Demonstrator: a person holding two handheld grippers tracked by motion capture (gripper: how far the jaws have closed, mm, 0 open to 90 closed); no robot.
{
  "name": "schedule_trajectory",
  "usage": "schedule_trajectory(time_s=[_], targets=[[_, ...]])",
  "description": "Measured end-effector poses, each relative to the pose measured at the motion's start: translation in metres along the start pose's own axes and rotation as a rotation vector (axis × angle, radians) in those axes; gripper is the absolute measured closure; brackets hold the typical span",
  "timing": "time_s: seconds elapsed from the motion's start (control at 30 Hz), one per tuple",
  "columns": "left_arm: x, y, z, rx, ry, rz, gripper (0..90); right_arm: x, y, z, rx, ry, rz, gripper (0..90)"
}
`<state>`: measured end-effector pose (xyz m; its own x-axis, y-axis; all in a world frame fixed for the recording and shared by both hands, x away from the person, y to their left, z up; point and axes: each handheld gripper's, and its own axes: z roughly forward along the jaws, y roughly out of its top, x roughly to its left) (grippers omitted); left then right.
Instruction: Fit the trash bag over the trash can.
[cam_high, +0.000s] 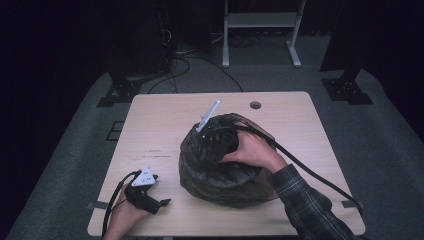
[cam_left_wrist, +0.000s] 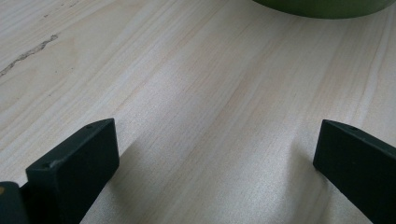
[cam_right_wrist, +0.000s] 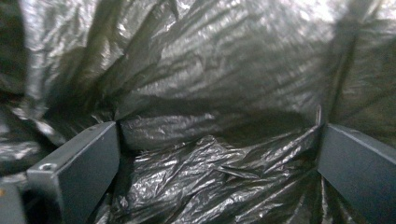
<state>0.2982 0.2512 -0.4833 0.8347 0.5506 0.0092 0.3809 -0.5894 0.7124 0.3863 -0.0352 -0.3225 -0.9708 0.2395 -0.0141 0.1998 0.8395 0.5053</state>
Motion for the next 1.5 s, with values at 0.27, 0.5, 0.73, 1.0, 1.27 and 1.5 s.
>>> schedule_trajectory(time_s=[0.27,0.5,0.73,1.0,1.27,1.5], targets=[[0.000,0.000,0.000,0.000,0.000,0.000,0.0,0.007,0.006,0.012,0.096,-0.036,-0.045,0.0],[0.000,0.000,0.000,0.000,0.000,0.001,0.0,0.015,0.009,-0.023,-0.062,-0.007,-0.038,0.0],[0.000,0.000,0.000,0.000,0.000,0.002,0.0,0.031,0.010,-0.017,-0.066,0.030,-0.075,0.0],[0.000,0.000,0.000,0.000,0.000,0.001,0.0,0.034,0.011,0.010,0.032,0.058,-0.076,0.0],[0.000,0.000,0.000,0.000,0.000,0.001,0.0,0.024,0.006,-0.027,-0.069,0.021,-0.055,0.0],[0.000,0.000,0.000,0.000,0.000,0.001,0.0,0.022,-0.004,-0.062,-0.104,-0.057,-0.043,0.0]])
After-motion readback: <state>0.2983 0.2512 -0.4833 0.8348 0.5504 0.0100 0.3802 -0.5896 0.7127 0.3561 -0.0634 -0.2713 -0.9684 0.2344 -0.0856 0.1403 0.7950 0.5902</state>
